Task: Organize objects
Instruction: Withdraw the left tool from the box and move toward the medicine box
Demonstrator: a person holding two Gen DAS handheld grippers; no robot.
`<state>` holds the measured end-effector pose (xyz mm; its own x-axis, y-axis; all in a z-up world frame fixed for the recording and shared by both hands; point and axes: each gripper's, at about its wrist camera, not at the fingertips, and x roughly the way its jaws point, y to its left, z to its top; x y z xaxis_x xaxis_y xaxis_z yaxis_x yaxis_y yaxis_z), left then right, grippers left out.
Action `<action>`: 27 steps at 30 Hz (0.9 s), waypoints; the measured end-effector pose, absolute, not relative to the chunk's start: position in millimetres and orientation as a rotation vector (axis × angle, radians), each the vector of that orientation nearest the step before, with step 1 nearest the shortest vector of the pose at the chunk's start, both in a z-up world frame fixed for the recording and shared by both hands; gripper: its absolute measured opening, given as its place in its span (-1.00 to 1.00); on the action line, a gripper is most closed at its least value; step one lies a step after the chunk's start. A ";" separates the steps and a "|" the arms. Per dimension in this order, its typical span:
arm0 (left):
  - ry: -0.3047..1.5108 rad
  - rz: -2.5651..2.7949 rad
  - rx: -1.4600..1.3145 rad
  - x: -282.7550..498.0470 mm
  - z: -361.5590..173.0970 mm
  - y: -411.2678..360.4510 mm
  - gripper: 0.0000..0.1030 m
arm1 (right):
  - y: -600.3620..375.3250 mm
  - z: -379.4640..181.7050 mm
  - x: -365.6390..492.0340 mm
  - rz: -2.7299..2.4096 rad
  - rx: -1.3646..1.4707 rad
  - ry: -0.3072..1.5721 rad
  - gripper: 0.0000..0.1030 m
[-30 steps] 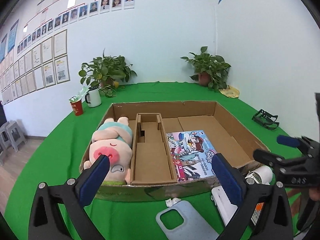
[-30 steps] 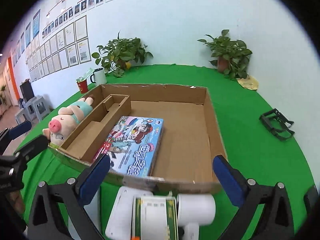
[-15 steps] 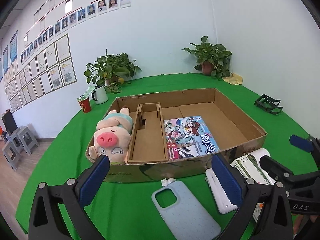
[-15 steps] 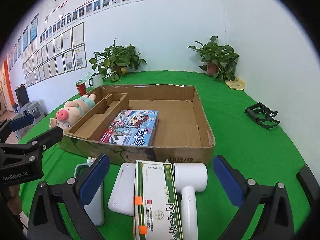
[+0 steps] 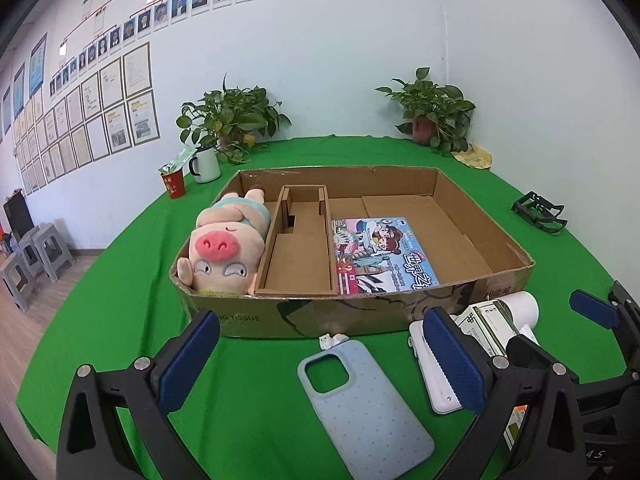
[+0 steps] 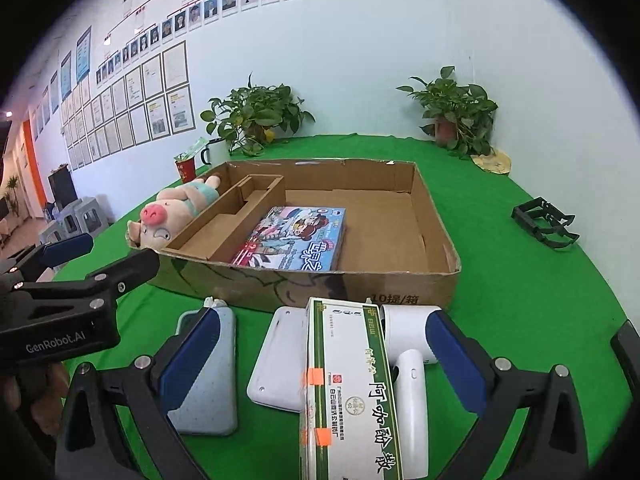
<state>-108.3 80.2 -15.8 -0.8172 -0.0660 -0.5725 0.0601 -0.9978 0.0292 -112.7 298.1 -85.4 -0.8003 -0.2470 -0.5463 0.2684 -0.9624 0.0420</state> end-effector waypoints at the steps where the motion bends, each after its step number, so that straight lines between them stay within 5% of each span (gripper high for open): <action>1: -0.008 -2.932 0.929 -108.8 -16.8 79.2 0.99 | 297.8 -86.3 -112.5 -2.744 0.832 0.056 0.99; 27: 0.073 -3.014 1.015 -109.1 -30.9 84.1 0.99 | 317.2 -103.8 -103.5 -2.652 0.909 -0.039 0.99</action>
<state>-109.1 84.1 -30.9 -0.7956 0.0522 -0.6036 -0.0229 -0.9982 -0.0562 -103.5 317.2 -103.8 -0.7393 -0.3223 -0.5912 0.3050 -0.9431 0.1328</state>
